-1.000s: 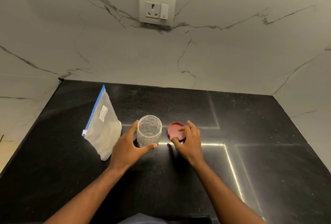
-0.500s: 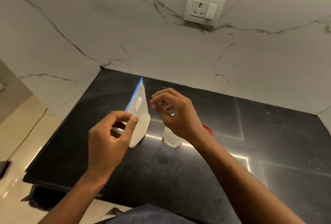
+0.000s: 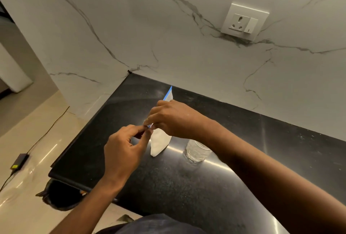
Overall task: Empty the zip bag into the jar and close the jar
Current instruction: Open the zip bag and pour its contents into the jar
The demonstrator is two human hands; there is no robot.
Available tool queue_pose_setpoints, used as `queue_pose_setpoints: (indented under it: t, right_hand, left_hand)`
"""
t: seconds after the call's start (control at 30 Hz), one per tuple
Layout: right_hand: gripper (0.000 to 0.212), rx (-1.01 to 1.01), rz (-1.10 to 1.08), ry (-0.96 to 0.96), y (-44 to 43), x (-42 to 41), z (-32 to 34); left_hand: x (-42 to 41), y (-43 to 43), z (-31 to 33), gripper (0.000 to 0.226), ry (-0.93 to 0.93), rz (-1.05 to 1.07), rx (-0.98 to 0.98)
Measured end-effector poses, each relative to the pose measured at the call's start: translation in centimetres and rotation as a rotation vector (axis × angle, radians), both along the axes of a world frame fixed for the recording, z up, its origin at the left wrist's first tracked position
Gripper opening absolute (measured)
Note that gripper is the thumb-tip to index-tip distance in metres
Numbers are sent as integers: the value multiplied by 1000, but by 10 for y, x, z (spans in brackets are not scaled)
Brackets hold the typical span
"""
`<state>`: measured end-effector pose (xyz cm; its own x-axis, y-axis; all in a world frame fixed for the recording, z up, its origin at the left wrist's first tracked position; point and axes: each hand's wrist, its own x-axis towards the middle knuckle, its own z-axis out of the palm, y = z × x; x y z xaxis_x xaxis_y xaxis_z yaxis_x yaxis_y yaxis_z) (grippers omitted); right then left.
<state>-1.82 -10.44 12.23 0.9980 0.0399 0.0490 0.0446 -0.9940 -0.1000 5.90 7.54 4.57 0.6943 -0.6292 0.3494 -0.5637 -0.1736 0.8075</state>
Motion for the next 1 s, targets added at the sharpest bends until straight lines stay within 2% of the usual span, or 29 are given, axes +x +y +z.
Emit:
queue_pose_setpoints:
  t: [0.4,0.6,0.8,0.93,1.0]
  right_hand:
    - [34,-168,72,59,-7,5,12]
    - [32,-255,-15,72,-47,0,20]
    - [32,-295,-142,141,-86,1,24]
    - [35,-287,-185,187,-98,0,23]
    - [36,-222,-226,186,-97,0,23]
  left_hand:
    - [6,-3,-6,29,-165,45,-6]
    - [8,-1,-8,39,-140,33,-34]
    - [9,2,-12,38,-162,49,-52]
    - [8,1,-11,28,-156,54,-57]
    - [7,2,-9,25,-82,39,-61]
